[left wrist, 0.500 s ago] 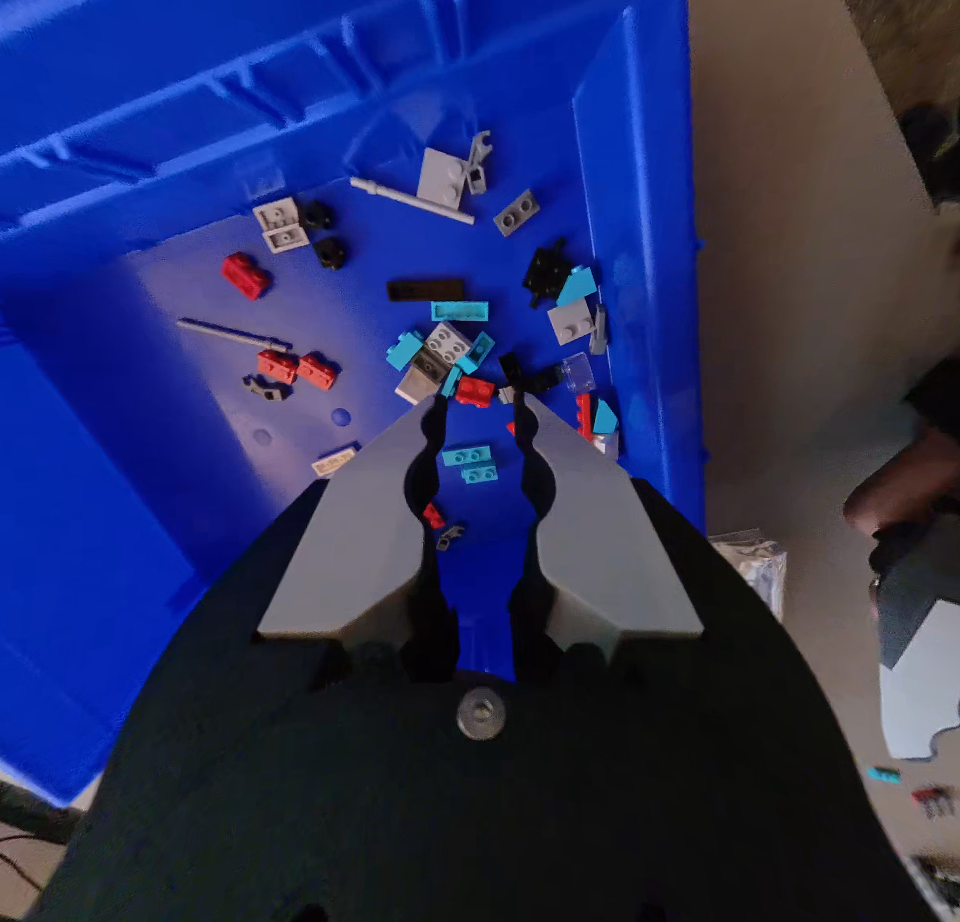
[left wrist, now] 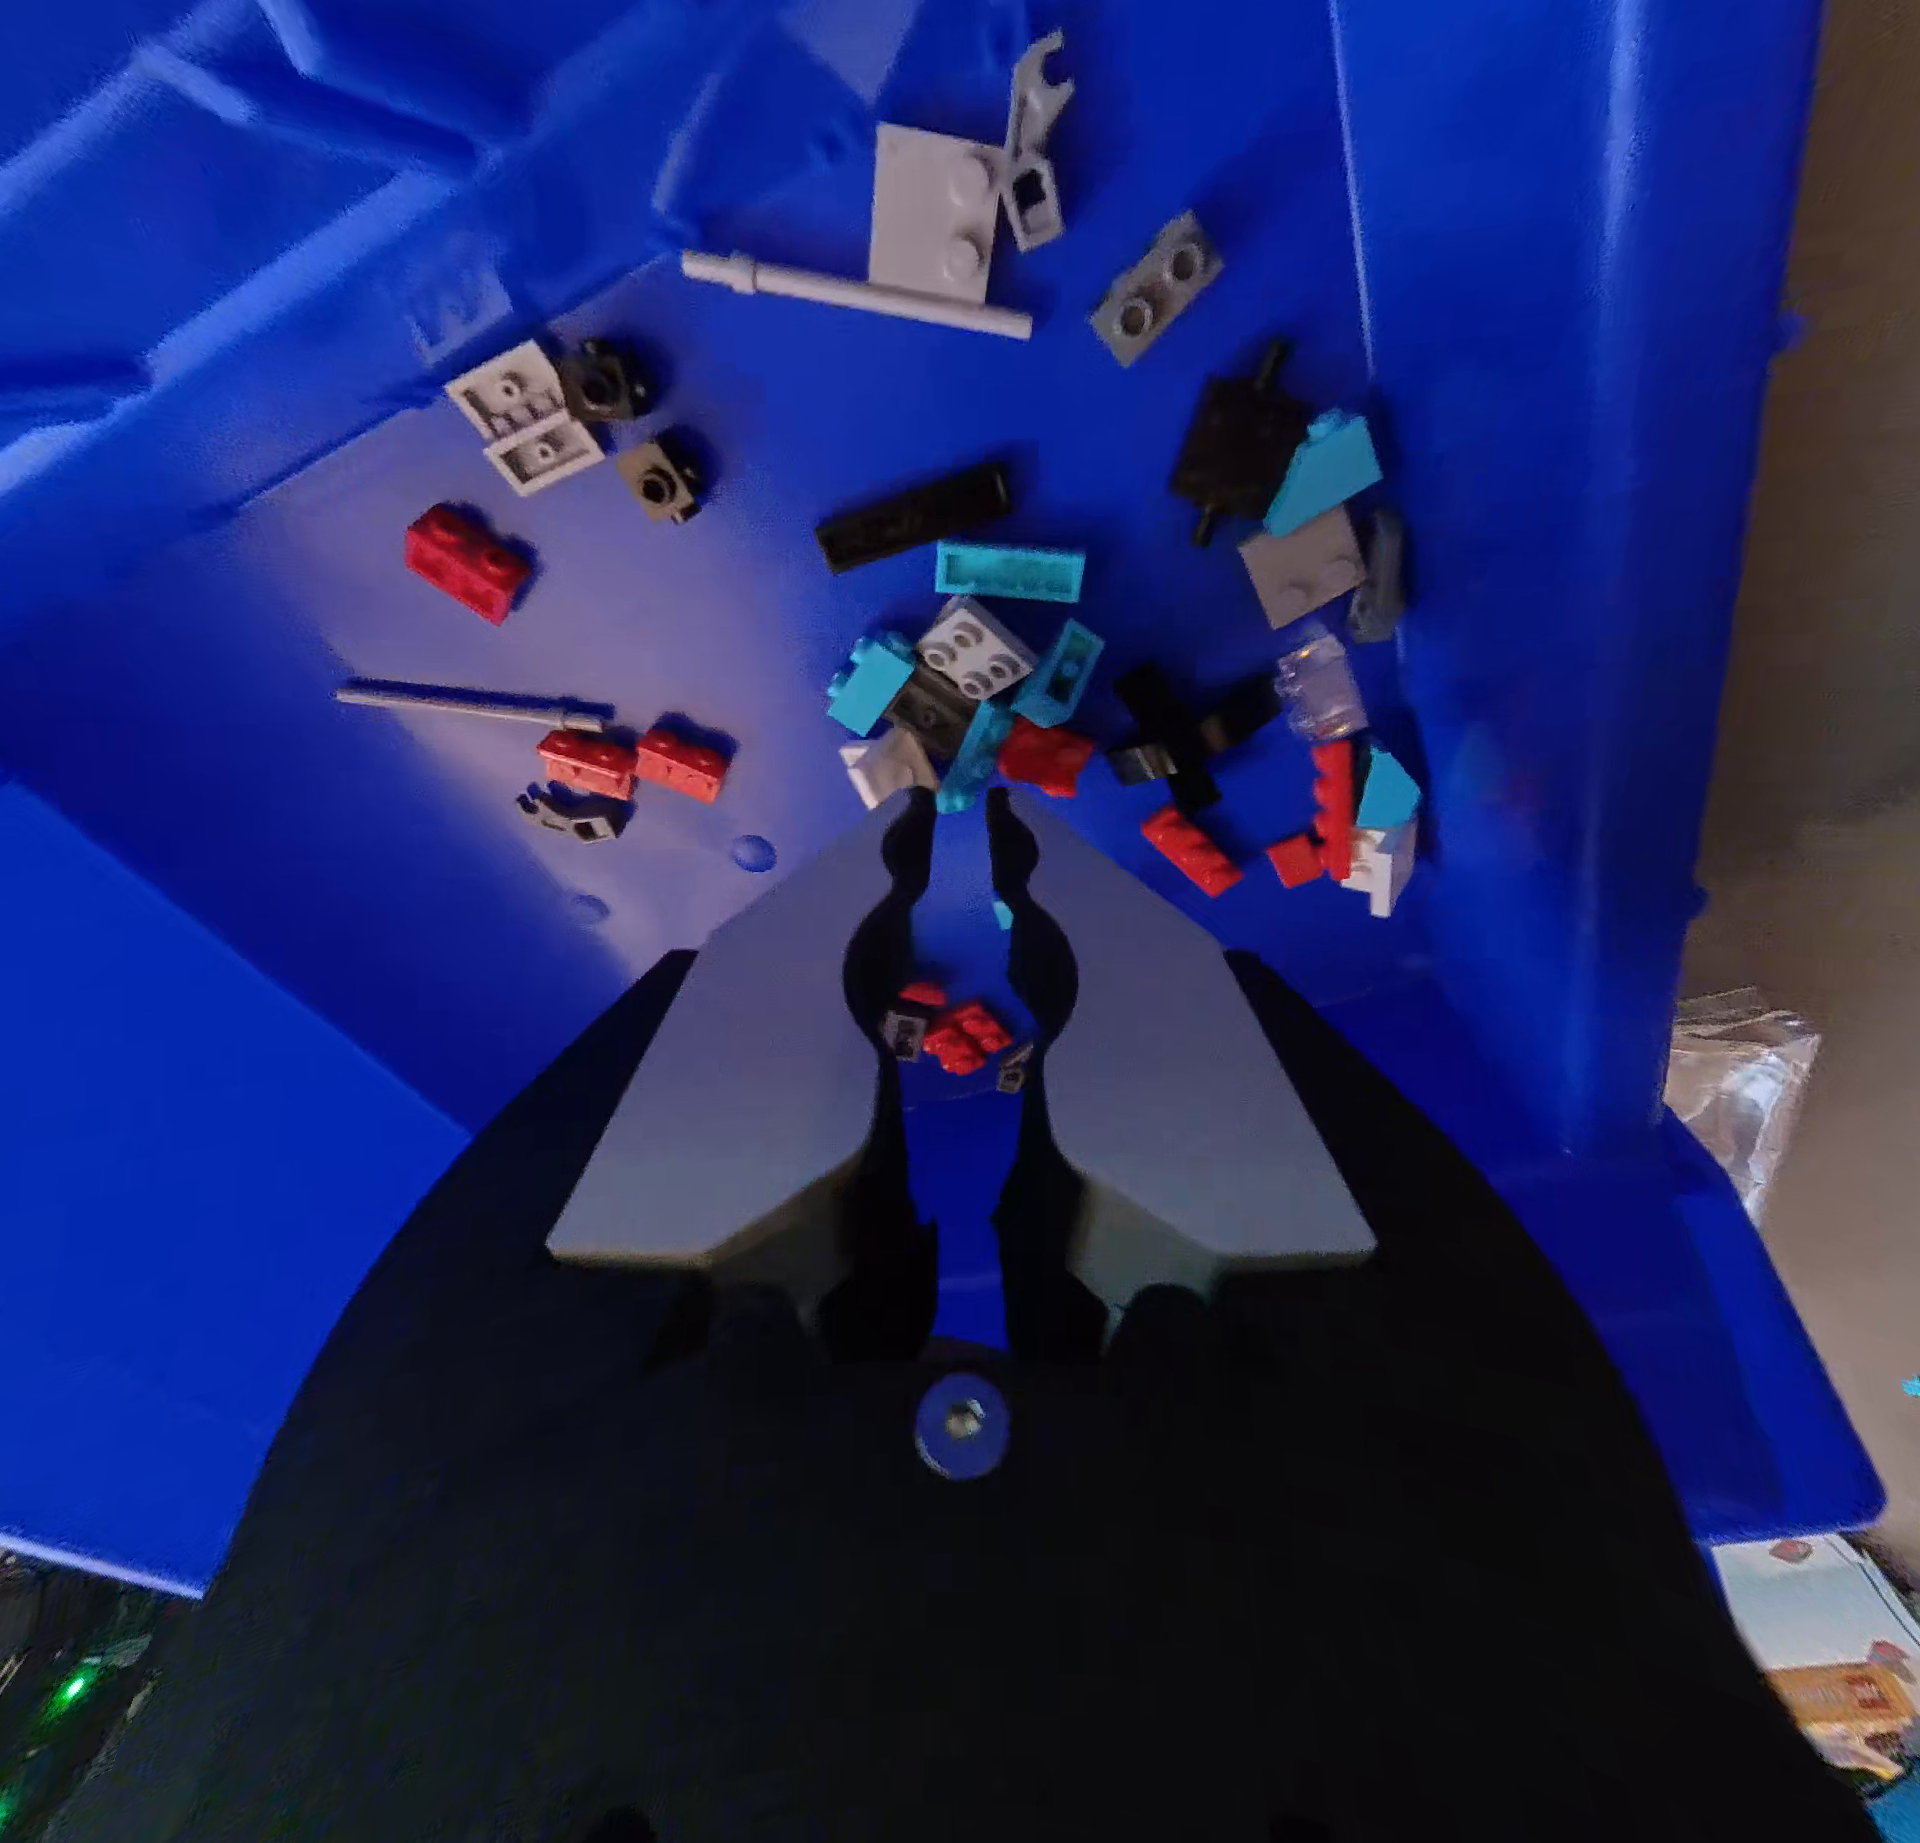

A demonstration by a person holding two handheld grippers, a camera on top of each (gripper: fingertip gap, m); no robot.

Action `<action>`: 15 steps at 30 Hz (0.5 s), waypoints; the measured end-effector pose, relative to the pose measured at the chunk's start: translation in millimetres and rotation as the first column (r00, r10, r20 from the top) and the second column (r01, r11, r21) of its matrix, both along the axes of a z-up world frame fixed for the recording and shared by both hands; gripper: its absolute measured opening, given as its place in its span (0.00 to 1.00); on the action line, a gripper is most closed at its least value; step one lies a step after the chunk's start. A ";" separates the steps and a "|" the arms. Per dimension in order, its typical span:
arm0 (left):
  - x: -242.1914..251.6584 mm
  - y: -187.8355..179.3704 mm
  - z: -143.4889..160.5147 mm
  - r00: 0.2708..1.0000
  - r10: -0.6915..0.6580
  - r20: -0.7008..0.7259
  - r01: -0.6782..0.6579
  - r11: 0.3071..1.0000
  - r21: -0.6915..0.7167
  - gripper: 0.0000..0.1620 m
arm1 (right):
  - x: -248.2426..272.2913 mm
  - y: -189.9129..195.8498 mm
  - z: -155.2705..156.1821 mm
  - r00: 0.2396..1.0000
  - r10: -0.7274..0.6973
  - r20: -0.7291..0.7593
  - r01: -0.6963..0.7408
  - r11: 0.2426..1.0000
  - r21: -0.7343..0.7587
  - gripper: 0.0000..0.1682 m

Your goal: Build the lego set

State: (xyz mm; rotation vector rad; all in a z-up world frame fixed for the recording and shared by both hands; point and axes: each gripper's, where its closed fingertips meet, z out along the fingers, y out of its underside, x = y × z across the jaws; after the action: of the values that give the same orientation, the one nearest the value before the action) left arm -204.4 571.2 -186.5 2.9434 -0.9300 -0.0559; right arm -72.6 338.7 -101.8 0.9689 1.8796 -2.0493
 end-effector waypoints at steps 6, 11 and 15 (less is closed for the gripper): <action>-5.3 -4.0 -8.6 1.000 -0.005 -0.006 0.005 1.000 -0.013 0.07 | 0.5 -0.5 -0.4 1.000 0.002 -0.001 -0.002 1.000 0.003 0.19; -4.0 -4.2 -8.7 1.000 -0.016 -0.008 0.016 1.000 0.000 0.05 | 1.2 -0.8 -0.4 1.000 0.005 -0.004 -0.005 1.000 0.003 0.19; -5.2 -5.9 -6.1 1.000 0.001 -0.024 -0.001 1.000 0.005 0.04 | 0.7 0.4 0.5 1.000 0.004 0.002 -0.004 1.000 -0.009 0.19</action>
State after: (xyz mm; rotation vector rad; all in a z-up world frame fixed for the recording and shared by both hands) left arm -209.6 565.4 -192.6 2.9408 -0.9271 -0.0927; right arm -71.9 339.1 -101.4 0.9637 1.8675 -2.0519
